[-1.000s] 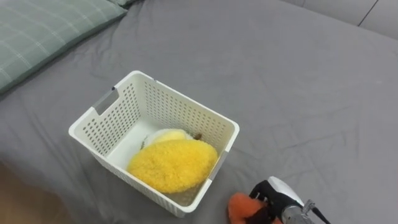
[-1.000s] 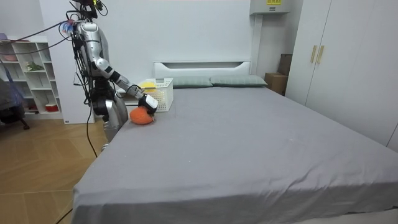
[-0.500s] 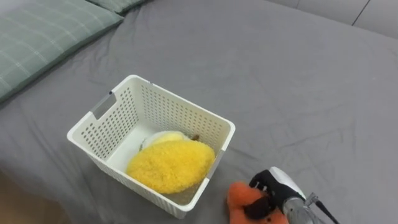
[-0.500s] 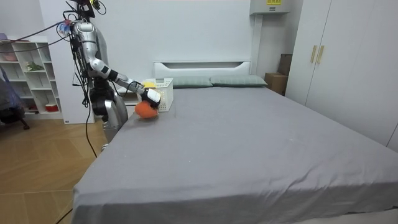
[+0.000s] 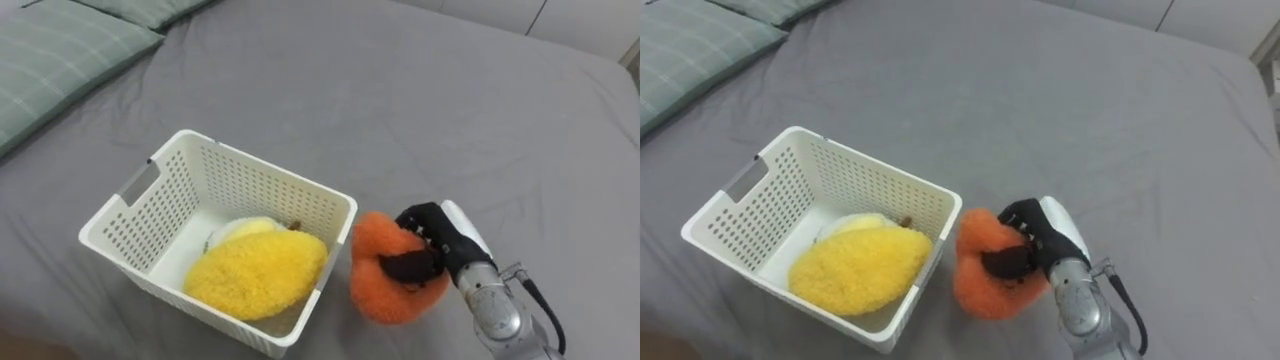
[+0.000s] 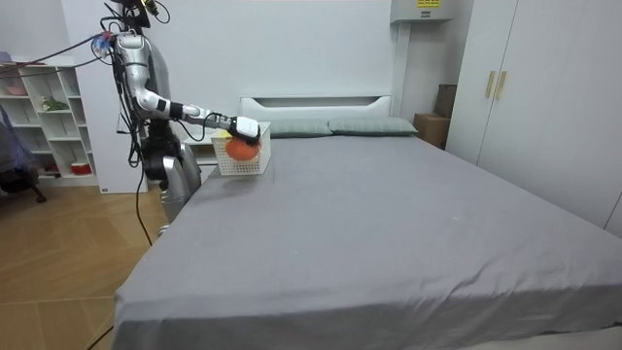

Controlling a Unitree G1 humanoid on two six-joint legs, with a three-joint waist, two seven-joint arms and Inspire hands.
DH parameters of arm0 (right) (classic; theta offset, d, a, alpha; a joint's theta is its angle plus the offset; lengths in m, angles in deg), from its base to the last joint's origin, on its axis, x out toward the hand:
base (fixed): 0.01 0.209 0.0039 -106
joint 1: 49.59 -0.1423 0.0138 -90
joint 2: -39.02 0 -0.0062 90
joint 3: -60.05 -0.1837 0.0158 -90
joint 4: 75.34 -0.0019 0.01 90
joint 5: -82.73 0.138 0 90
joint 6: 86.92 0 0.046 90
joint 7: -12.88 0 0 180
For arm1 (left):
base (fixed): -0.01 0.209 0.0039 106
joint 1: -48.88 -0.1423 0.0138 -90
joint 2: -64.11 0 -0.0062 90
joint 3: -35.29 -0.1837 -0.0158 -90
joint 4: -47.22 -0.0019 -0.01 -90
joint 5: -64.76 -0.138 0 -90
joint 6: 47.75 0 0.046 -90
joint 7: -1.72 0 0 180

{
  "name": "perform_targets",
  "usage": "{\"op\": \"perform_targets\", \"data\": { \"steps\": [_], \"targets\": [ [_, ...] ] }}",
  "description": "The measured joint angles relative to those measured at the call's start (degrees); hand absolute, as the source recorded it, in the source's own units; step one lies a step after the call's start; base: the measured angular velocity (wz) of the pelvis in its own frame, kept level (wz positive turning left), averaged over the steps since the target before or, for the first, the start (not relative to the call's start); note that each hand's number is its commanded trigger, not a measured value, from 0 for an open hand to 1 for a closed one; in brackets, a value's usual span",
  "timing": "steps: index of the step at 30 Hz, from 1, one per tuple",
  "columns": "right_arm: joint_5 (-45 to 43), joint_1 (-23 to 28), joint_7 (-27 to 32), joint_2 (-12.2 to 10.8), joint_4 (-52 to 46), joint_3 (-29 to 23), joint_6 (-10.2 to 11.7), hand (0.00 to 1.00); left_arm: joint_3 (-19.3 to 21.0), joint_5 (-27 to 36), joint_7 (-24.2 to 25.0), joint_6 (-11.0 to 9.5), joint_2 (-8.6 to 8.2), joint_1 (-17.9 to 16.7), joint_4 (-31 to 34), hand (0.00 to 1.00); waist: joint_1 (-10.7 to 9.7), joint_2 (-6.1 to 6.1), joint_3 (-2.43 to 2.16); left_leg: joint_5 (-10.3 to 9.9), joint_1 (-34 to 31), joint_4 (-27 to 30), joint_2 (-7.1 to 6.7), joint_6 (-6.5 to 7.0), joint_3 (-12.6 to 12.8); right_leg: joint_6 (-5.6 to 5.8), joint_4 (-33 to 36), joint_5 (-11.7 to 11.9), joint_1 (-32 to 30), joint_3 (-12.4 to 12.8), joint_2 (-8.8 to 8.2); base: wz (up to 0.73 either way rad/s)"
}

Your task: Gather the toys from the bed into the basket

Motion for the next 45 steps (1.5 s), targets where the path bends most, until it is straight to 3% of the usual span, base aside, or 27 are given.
{"op": "perform_targets", "data": {
  "steps": [8,13,19,24,29,33,43,44,45],
  "targets": [
    [-0.01,-0.24,-0.18,0.1,-9.07,-5.15,-0.07,1.0,3.34,-0.12,0.01,0.13,-0.55,-0.99,-0.83,0.0,0.09,0.11,0.06,0.02,0.34,-0.45,0.08,-0.02,0.03,0.0,-0.05,0.0,0.11,0.0,0.08,0.0],
    [0.36,-3.59,-0.1,0.03,-10.39,-5.41,-0.09,1.0,3.36,-0.15,0.04,0.15,-0.66,-0.85,-1.8,0.0,0.05,0.0,0.07,0.03,0.92,-0.82,0.11,-0.01,0.27,0.0,-0.04,0.0,0.41,0.08,0.06,-0.03],
    [0.44,-3.89,-0.33,-0.15,-18.16,-5.65,-0.26,1.0,4.92,-0.11,0.14,0.13,-1.08,0.46,-1.9,0.0,0.65,-0.33,-0.09,0.04,0.92,-0.92,0.1,-0.02,0.28,0.0,-0.03,0.0,0.33,0.07,0.05,0.0],
    [0.48,-6.64,-0.35,-0.16,-20.29,-5.51,-0.53,1.0,5.51,-0.06,0.14,0.07,-1.04,1.57,-1.96,0.0,1.95,-0.99,0.22,0.03,0.76,-0.92,0.13,-0.02,0.45,0.0,0.0,0.0,0.06,0.01,0.05,-0.03],
    [-0.1,-9.63,-0.76,-0.17,-22.07,-2.48,-1.87,1.0,5.43,-0.09,0.14,0.51,-0.95,1.76,-2.18,0.0,2.54,-1.08,0.16,0.02,0.82,-1.04,0.13,-0.01,0.34,0.0,0.01,0.0,0.04,-0.07,0.05,0.0],
    [0.13,-12.05,-2.28,-0.17,-22.08,0.33,-1.99,1.0,5.49,-0.07,0.28,0.61,-0.81,2.66,-3.17,0.0,4.66,-0.97,0.22,0.04,0.98,-0.91,0.13,-0.01,0.3,0.01,-0.03,-0.01,0.13,-0.01,0.06,0.0],
    [1.05,-16.26,-3.64,-0.76,-22.08,5.75,-4.3,1.0,5.45,-0.09,0.4,2.04,-0.79,2.18,-4.95,0.0,7.21,-2.32,0.08,0.08,0.52,-1.02,-0.03,-0.07,-1.2,0.01,-0.08,0.0,0.41,-1.22,0.11,0.08],
    [0.97,-16.26,-3.7,-0.98,-22.08,5.96,-4.67,0.85,5.38,-0.09,0.39,2.56,-0.82,2.19,-5.05,0.0,7.84,-2.52,0.18,0.08,0.41,-0.91,-0.04,-0.07,-1.3,0.01,-0.07,0.0,0.41,-1.73,0.08,0.06],
    [0.95,-16.27,-3.69,-1.01,-22.07,6.0,-5.1,0.62,5.21,-0.09,0.38,2.66,-0.81,2.23,-5.05,0.0,8.18,-2.62,0.21,0.07,0.25,-0.77,-0.09,-0.06,-1.45,0.01,-0.05,0.0,0.41,-1.8,0.04,0.08]
  ]
}}
